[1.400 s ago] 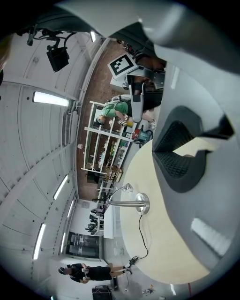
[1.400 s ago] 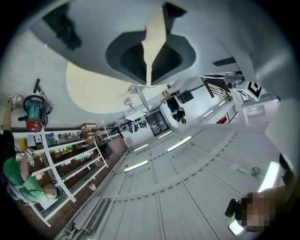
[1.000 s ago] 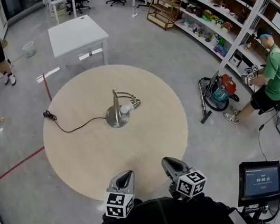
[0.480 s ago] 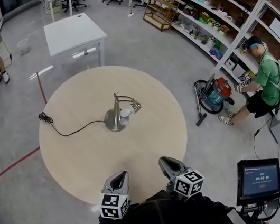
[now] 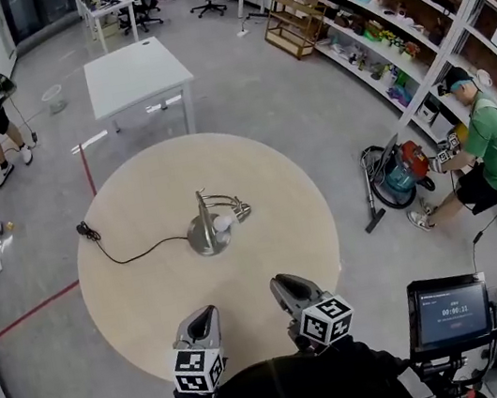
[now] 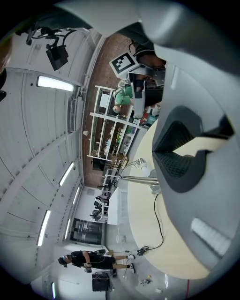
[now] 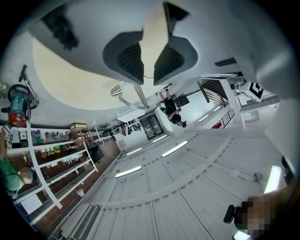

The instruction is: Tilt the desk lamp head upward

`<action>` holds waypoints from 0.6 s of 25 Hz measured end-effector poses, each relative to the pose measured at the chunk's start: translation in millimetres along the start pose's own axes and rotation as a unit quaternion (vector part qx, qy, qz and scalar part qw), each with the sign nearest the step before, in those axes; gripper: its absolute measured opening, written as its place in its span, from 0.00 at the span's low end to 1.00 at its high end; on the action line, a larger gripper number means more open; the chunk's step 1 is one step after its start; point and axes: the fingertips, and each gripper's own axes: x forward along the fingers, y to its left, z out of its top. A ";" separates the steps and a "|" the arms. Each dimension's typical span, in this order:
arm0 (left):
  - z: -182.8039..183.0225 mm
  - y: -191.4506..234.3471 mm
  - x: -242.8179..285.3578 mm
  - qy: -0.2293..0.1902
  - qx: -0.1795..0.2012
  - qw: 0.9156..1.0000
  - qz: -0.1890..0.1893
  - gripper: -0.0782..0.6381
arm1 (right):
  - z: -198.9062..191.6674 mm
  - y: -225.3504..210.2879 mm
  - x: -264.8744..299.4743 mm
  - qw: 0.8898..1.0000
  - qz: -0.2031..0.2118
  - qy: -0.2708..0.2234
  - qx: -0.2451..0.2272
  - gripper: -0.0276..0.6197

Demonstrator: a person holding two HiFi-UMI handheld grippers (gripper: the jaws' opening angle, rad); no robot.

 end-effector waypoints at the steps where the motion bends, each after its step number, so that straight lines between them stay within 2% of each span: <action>1: 6.4 1.0 6.6 -0.003 0.002 1.000 0.008 0.12 | 4.2 -6.5 3.7 1.000 0.005 0.000 -0.001 0.12; 10: 62.5 13.5 81.0 -0.007 0.041 0.996 0.078 0.12 | 31.9 -90.1 46.7 1.000 0.026 0.012 0.002 0.18; 15: 70.8 37.0 104.2 0.004 0.049 0.989 0.141 0.27 | 22.6 -109.5 71.2 0.998 0.042 0.037 0.016 0.24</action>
